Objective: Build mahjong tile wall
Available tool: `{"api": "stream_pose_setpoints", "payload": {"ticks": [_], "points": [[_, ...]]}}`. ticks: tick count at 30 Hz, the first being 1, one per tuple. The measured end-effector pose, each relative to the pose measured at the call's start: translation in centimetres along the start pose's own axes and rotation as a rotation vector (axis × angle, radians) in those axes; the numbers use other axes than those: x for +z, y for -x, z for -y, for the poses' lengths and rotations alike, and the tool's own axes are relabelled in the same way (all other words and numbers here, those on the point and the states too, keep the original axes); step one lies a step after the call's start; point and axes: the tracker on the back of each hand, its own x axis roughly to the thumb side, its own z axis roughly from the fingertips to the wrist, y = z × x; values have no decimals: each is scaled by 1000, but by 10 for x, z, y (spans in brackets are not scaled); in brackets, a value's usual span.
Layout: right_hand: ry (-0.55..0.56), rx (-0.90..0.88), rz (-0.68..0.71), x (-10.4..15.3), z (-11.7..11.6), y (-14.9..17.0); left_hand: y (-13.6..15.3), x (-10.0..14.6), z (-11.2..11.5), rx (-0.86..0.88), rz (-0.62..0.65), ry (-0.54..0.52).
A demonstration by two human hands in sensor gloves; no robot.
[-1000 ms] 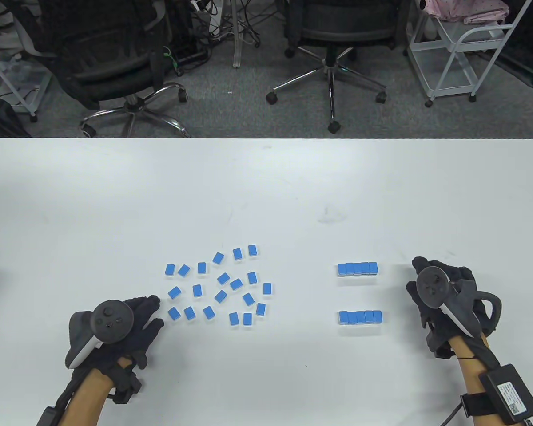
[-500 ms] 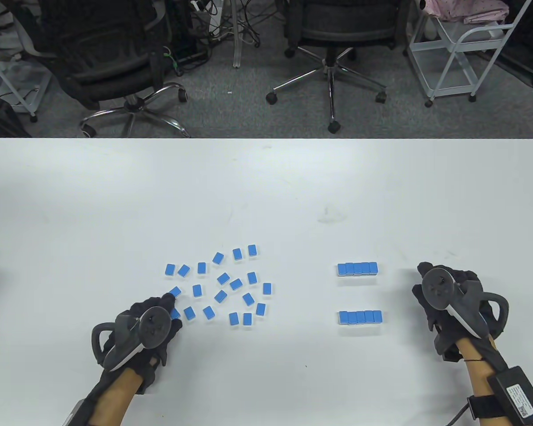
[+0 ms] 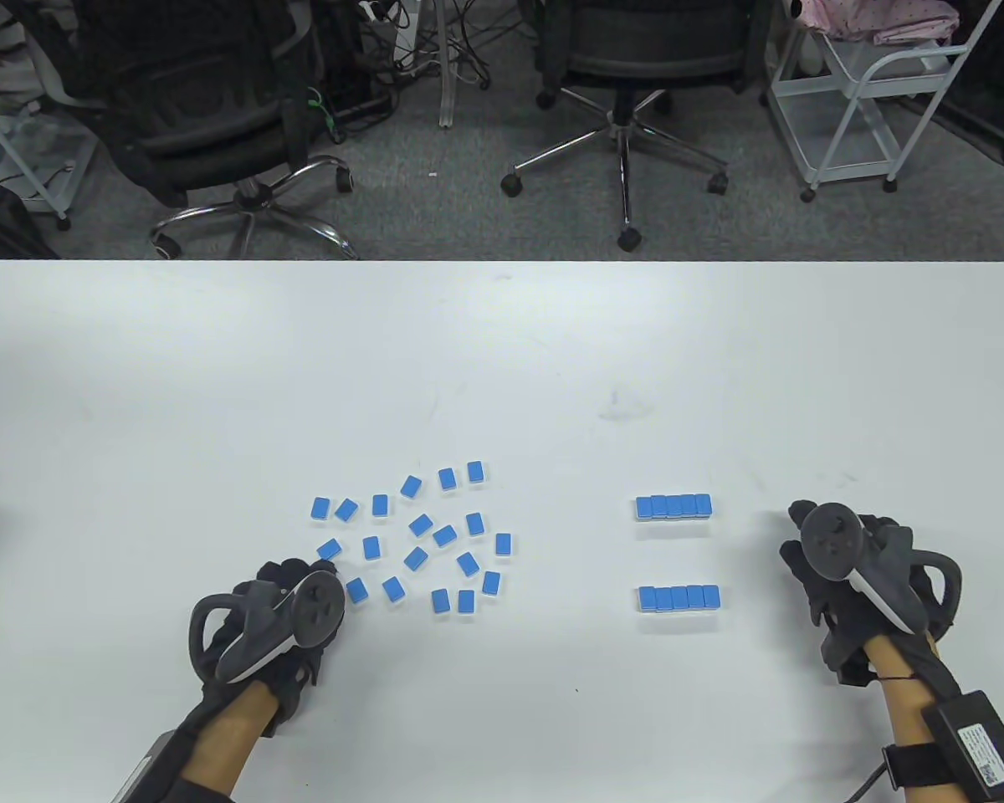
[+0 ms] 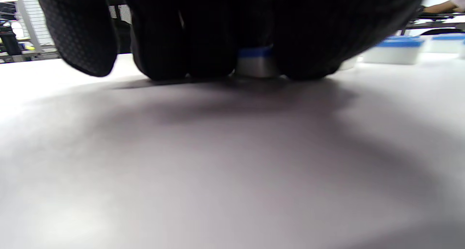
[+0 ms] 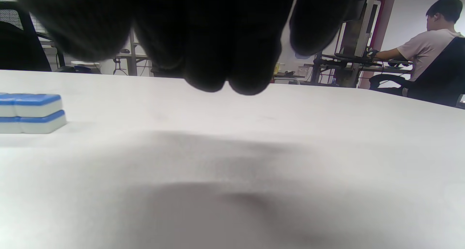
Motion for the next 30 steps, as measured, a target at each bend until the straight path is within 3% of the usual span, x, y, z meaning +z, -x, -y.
{"api": "stream_pose_setpoints", "payload": {"ticks": [6,18,25,30], "points": [[-20,-17,-21,-4,-4,2,13,4,2,77,106,15],[-24,-26,-66,-8,-12,11,25,7,5,176,125,33],[-24,-24,-61,-6,-12,9,54,9,2,435,48,7],[-9,-40,-60,-7,-11,10,57,-8,-3,293,27,38]]}}
